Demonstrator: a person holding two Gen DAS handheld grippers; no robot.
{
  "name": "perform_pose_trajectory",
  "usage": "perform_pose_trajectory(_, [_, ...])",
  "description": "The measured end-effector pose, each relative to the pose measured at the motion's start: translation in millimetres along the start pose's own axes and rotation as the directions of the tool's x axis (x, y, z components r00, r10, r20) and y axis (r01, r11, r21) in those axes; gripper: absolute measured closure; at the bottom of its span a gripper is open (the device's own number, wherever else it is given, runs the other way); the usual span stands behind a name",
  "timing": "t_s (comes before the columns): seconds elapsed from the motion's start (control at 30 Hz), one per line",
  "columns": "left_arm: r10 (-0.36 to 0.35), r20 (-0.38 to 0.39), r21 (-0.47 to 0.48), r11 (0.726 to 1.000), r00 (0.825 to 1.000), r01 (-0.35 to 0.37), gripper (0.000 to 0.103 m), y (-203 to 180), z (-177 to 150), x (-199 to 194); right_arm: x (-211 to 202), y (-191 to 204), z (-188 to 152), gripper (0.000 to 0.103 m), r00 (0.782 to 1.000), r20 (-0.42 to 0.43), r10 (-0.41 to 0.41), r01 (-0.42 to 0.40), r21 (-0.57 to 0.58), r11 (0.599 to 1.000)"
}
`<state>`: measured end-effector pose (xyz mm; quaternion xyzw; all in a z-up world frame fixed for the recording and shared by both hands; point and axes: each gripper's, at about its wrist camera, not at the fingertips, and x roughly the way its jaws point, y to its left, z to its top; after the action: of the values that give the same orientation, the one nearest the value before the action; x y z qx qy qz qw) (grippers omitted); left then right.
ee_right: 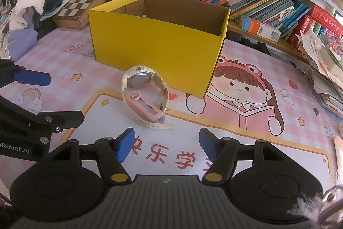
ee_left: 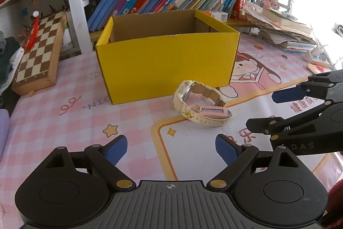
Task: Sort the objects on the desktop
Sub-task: 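Move the left tool to the white watch and close on its case, then lift the watch with the left tool while the right tool grasps the pink box cutter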
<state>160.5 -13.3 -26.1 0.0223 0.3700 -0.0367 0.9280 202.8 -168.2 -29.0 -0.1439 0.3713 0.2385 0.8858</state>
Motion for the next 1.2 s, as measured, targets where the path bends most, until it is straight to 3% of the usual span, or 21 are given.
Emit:
perform_pose_trajectory(0.7, [0.007, 0.006, 0.017, 1.0, 1.0, -0.007, 0.014, -15.1, 11.5, 24.5, 18.2, -21.1, 7.8, 0.038, 1.0, -0.006, 0.016, -0.016, -0.009, 1.0])
perform_pose_trajectory(1.13, [-0.012, 0.006, -0.038, 0.999, 1.0, 0.012, 0.036, -6.1, 36.6, 57.1, 29.0, -25.8, 9.0, 0.038, 0.999, -0.026, 0.036, -0.036, -0.014, 0.999])
perform_pose_trajectory(1.2, [-0.001, -0.016, -0.02, 1.0, 1.0, 0.0, 0.043, -6.1, 40.2, 68.0, 29.8, -24.4, 9.8, 0.038, 0.999, -0.027, 0.043, -0.043, -0.021, 0.999])
